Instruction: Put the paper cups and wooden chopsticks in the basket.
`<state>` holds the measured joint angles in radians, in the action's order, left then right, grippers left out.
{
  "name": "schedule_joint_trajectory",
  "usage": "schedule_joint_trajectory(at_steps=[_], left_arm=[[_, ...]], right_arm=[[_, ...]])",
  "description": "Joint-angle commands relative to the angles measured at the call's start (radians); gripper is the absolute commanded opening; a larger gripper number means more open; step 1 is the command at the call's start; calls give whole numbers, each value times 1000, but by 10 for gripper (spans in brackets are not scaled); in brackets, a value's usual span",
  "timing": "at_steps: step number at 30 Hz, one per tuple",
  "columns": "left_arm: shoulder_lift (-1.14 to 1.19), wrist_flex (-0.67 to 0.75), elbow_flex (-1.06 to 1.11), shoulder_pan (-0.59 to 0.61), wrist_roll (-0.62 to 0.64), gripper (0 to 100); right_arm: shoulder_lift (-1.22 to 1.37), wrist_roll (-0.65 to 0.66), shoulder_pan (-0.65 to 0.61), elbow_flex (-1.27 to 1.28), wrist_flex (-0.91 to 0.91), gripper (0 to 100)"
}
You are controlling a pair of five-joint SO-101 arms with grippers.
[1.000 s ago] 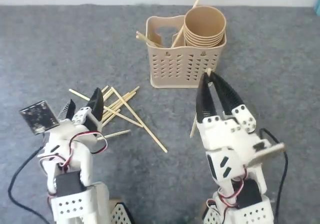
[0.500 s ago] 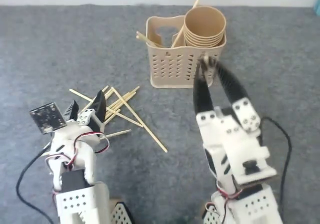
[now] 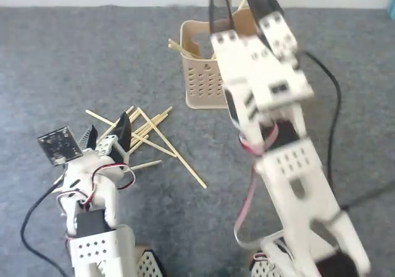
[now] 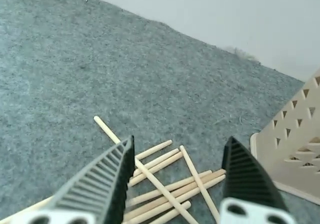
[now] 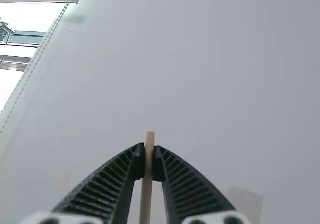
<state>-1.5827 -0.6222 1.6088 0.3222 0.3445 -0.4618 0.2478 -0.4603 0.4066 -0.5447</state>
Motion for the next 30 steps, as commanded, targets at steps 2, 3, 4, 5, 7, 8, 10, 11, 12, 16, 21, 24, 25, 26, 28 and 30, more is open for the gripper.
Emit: schedule_joint_trajectory(at_steps=[2,3,4,5,7,8,10,11,12,16,21,24,25,26,28,30], left_arm=[[-18,40,-2,0,-8,272],[-18,41,-2,0,-8,272],[-18,41,-2,0,-8,272],[-18,49,-1,0,-8,272],[-18,58,1,0,-8,272],[-18,58,1,0,-8,272],[-18,58,1,0,-9,272],[-18,58,1,0,-9,272],[-18,58,1,0,-9,272],[-18,60,1,0,-9,272],[-18,58,1,0,-11,272],[-18,58,1,5,-11,272],[-18,58,1,5,-11,272],[-18,58,-1,5,-11,272],[-18,57,-2,5,-11,272],[-18,52,-5,6,-9,272]], right_arm=[[176,2,19,-224,-22,8],[209,-23,28,-253,-22,8],[245,-49,36,-284,-22,8],[274,-75,50,-310,-22,8],[318,-114,73,-336,-22,8],[331,-124,79,-339,-22,9],[332,-130,85,-328,-16,10],[332,-130,90,-315,-19,10],[332,-132,90,-302,-21,11],[332,-132,87,-259,-19,39],[332,-140,68,-216,-13,125],[288,-183,65,-186,8,98],[254,-203,65,-175,48,91],[209,-224,65,-164,105,86],[105,-293,71,-157,285,82],[-10,-379,73,-158,510,81]])
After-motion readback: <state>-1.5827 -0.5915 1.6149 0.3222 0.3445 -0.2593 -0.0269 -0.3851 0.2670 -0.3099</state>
